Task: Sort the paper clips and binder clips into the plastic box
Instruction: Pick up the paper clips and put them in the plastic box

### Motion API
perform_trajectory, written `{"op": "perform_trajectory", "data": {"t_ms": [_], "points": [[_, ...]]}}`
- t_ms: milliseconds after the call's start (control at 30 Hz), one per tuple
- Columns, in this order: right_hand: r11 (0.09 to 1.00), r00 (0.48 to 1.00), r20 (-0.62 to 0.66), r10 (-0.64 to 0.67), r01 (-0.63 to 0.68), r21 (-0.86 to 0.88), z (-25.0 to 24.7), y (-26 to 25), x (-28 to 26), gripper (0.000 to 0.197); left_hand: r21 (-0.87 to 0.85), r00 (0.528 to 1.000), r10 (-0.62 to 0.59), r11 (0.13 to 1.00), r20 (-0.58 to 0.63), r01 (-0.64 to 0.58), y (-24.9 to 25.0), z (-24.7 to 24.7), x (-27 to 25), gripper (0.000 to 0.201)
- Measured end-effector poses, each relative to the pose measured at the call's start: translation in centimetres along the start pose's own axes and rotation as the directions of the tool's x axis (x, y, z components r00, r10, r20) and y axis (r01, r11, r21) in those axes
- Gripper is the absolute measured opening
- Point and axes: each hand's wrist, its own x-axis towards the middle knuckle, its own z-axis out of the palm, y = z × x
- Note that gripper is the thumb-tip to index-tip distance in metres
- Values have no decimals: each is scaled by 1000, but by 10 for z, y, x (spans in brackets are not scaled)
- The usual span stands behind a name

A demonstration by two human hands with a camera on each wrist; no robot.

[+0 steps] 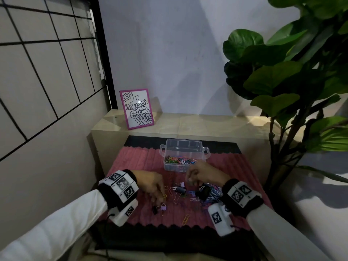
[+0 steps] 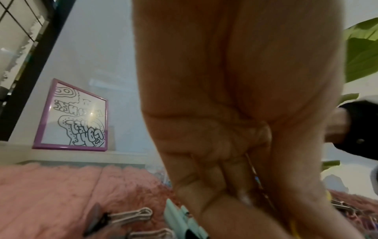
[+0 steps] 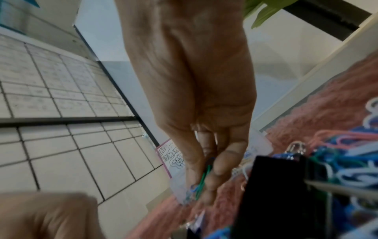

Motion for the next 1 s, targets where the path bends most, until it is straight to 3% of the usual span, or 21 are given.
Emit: {"op": "perform_trajectory", "data": {"t_ms": [67, 133, 200, 300, 400, 467, 600, 700, 800, 900, 1000], "points": [[994, 1000, 13, 14, -13, -112, 8, -2, 1, 13, 110, 979, 19, 994, -203, 3, 0, -3, -1, 20], [980, 998, 50, 37, -26, -197, 13, -6, 1, 15, 260, 917, 94, 966, -388, 11, -1, -6, 3, 19], [969, 995, 87, 54, -31, -247, 16, -7, -1, 22, 341, 889, 135, 940, -438, 26, 1, -6, 11, 19], [952, 993, 107, 43, -8, -307, 20, -4, -2, 37, 396, 908, 107, 916, -404, 69, 4, -4, 28, 24], [958, 996, 86, 13, 12, -286, 21, -2, -2, 29, 409, 902, 129, 911, -412, 56, 7, -3, 41, 33], [974, 998, 65, -1, 16, -227, 17, -1, -3, 20, 413, 904, 128, 909, -407, 57, 8, -2, 46, 40], [1000, 1000, -14, 18, -18, -4, 9, 2, -9, 8, 400, 928, 76, 913, -366, 83, 14, -2, 51, 32], [995, 996, -80, 39, -31, 97, 4, 4, -12, 13, 403, 950, 41, 910, -310, 93, 12, -5, 54, 25], [997, 987, -151, 50, -41, 62, 1, 4, -12, 14, 423, 956, 57, 903, -289, 74, 13, -7, 56, 18], [998, 996, -61, 68, -68, 6, 6, 0, -10, 6, 375, 937, 95, 926, -336, 40, 12, -12, 50, 16], [986, 995, -19, 101, -102, -132, 18, -6, -2, 9, 322, 927, 149, 946, -343, -33, 11, -14, 38, 13]]}}
